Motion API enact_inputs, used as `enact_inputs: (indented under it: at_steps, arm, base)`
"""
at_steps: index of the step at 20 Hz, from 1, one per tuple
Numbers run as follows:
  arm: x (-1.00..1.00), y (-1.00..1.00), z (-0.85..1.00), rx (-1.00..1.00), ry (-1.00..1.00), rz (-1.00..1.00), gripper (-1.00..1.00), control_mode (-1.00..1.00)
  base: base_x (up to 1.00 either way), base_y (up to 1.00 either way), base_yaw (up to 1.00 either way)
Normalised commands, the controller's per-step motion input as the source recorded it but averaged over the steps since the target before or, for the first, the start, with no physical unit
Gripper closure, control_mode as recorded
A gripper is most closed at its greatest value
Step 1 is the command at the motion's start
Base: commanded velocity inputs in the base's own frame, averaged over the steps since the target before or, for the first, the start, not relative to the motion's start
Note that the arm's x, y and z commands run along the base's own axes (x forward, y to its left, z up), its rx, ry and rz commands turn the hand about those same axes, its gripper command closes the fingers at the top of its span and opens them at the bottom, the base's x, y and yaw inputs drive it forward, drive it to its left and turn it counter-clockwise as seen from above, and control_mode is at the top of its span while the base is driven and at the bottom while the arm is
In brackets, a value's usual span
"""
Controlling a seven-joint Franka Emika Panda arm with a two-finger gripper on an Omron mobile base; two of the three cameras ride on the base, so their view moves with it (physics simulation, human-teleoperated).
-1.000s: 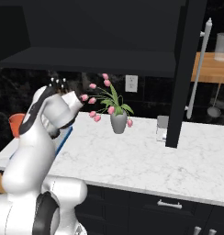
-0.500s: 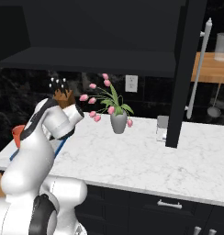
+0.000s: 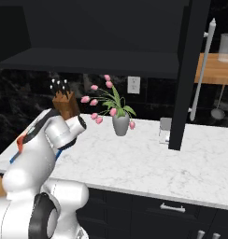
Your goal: Pick the kettle from the counter and place it on the tray. Then pick the mug from the cabinet and place it on the tray. Then close the cabinet doors.
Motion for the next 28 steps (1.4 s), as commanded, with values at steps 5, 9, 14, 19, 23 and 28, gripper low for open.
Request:
enact_inputs:
  at_steps: [5, 9, 14, 19, 23, 28]
  arm:
    - [0.26, 0.06, -0.32, 0.0, 0.0, 0.0, 1.0, -1.0]
    - [0.36, 0.13, -0.23, 0.0, 0.0, 0.0, 1.0, -1.0]
    - [0.33, 0.14, -0.08, 0.0, 0.0, -0.01, 1.0, -1.0]
    - [0.3, 0.13, -0.19, 0.0, 0.0, -0.01, 1.0, -1.0]
    - [0.16, 0.12, -0.3, 0.0, 0.0, 0.0, 1.0, -1.0]
    - [0.13, 0.12, -0.3, 0.0, 0.0, 0.0, 1.0, -1.0]
  base:
    - [0.0, 0.0, 0.0]
    - [0.0, 0.0, 0.0]
    - [0.0, 0.0, 0.0]
    - [0.0, 0.0, 0.0]
    - [0.0, 0.0, 0.0]
    - [0.0, 0.0, 0.0]
